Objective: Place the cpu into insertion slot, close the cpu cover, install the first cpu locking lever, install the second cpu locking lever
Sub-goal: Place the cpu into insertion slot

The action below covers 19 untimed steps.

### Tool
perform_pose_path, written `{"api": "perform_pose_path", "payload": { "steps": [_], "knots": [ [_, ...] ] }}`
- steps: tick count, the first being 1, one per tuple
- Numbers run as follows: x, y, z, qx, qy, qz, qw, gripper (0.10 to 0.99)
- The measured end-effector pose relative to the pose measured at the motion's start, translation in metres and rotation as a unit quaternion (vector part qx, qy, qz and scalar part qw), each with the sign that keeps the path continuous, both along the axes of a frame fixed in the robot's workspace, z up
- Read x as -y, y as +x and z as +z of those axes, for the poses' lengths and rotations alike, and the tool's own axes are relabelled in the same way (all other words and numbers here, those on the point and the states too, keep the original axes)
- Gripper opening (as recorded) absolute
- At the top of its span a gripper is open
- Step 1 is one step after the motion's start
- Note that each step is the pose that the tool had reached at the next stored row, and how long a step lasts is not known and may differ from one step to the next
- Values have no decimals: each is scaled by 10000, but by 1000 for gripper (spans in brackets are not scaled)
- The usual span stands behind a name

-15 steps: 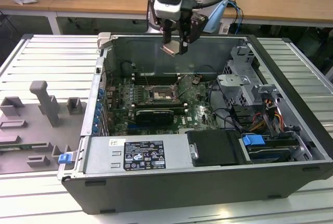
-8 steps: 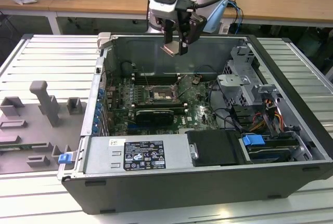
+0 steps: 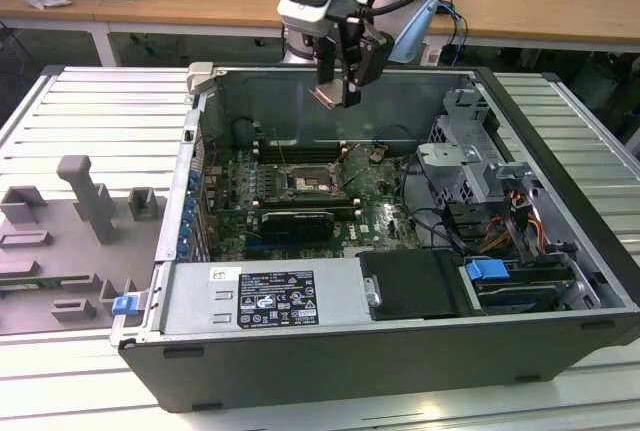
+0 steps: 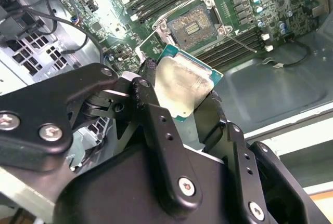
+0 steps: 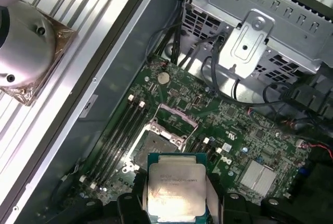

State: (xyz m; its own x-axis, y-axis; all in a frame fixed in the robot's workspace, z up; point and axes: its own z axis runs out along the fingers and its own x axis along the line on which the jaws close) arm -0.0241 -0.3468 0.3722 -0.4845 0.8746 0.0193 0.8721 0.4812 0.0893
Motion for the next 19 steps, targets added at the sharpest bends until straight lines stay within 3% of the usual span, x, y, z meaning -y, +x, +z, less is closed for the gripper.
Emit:
{"api": "perform_pose_path", "payload": {
  "steps": [8, 16, 19],
  "knots": [
    [0, 0, -5, 0, 0, -441, 9990, 537],
    [0, -1, -8, 0, 0, -803, 9968, 537],
    [0, -2, -11, 0, 1, -984, 9952, 537]
  ]
}}
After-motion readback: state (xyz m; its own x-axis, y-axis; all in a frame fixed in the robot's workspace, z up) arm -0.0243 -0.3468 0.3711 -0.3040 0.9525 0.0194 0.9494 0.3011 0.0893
